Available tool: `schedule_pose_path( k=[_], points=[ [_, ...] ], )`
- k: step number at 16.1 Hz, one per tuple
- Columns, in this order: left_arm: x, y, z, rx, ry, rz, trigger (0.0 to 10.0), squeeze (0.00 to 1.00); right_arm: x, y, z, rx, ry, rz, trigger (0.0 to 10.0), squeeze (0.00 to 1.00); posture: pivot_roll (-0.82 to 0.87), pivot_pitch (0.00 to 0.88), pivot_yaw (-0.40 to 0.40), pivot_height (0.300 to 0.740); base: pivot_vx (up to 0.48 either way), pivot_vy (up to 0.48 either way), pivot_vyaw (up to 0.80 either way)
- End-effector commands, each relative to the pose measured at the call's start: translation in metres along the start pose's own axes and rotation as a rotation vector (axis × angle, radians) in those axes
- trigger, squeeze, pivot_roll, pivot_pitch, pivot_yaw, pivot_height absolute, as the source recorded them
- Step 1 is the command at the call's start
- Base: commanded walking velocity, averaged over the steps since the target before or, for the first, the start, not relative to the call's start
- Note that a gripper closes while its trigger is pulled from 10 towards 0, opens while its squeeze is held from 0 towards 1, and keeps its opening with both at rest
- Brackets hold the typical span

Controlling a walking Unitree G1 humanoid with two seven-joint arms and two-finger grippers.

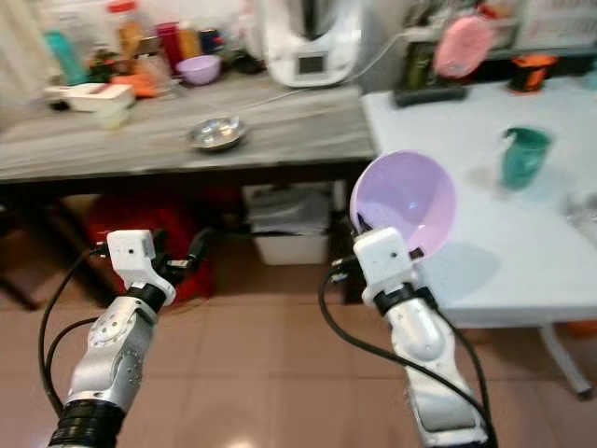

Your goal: Setting the table

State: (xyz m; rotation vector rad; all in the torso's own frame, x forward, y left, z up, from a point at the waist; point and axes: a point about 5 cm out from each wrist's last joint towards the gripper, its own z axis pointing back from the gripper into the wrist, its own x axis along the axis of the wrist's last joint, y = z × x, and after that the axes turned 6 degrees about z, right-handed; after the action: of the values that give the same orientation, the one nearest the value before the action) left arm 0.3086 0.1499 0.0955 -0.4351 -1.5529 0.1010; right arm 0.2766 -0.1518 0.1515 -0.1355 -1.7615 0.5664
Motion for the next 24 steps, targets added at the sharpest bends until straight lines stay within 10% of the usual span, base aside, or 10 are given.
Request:
schedule_pose_path(
  k=[1, 24],
  points=[
    [-0.001, -0.008, -0.004, -0.019, 0.004, -0.004, 10.0, 0.0, 0.001, -0.004, 0.002, -0.018, -0.003, 0.006, 10.0, 0.0, -0.11, 0.0, 0.119, 0.74, 0.0, 0.398, 0.0],
    [-0.005, -0.015, -0.001, -0.075, 0.001, 0.032, 10.0, 0.0, 0.004, 0.006, 0.002, 0.014, -0.025, 0.001, 10.0, 0.0, -0.12, 0.0, 0.106, 0.74, 0.085, 0.156, 0.08]
  ],
)
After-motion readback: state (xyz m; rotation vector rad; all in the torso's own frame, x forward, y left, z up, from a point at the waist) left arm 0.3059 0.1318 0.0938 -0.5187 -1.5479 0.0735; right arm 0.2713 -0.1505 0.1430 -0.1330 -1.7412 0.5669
